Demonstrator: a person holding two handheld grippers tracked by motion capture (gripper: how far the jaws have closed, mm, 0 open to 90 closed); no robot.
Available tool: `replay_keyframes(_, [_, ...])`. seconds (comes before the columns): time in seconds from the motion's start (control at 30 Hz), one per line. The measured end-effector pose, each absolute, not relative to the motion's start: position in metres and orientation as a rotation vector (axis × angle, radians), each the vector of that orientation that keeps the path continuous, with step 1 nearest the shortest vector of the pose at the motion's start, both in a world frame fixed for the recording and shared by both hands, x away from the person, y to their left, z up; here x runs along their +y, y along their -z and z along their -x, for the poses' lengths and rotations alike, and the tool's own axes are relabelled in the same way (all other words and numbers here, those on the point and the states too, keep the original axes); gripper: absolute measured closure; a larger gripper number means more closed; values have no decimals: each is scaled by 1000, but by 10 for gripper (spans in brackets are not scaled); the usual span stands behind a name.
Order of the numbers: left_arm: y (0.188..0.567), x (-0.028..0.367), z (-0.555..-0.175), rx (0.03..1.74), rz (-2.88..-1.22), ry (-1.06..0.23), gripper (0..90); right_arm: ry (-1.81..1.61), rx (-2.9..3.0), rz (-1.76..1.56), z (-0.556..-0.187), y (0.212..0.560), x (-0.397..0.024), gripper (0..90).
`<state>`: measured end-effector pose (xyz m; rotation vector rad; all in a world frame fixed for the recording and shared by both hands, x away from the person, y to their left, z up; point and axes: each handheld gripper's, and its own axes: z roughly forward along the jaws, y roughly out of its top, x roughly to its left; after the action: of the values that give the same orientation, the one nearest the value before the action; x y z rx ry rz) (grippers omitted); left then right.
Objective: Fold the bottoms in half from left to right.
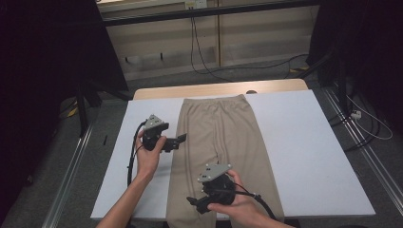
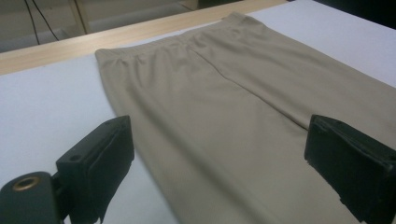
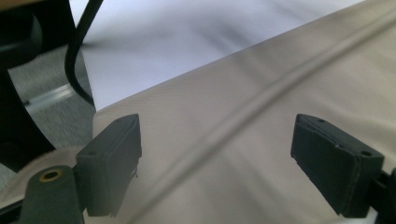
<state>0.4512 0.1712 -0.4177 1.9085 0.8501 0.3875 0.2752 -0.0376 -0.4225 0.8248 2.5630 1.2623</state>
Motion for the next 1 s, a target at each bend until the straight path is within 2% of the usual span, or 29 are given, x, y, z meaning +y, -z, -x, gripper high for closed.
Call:
replay_keyframes(0.07, [419,169,-461,845,-1901,-381,82,-1241,2609,-812,-278,421,-25,136])
replay_keyframes(0.2, [424,163,-477,844,-1912,-413,83,-1213,2640,-831,-278,422,-10,160])
replay_keyframes(0.23, [426,163,-480,852,-1901,-434,83,-1194,2646,-812,-276,423,-1,217])
replay_keyframes(0.27, [426,163,-480,852,-1901,-434,82,-1194,2646,-812,-276,423,-1,217])
replay_keyframes(0.33, [428,166,-482,856,-1888,-411,78,-1198,2627,-775,-272,425,7,311])
replay_keyframes(0.4, [429,168,-482,861,-1903,-413,66,-1192,2621,-766,-271,429,17,338])
replay_keyframes(0.5, [430,175,-481,877,-1918,-403,57,-1210,2632,-757,-273,436,30,444])
replay_keyframes(0.63, [430,180,-481,894,-1910,-416,57,-1162,2624,-800,-279,448,47,503])
replay_keyframes(1.0, [433,185,-482,925,-1904,-418,57,-1127,2572,-843,-276,456,59,460])
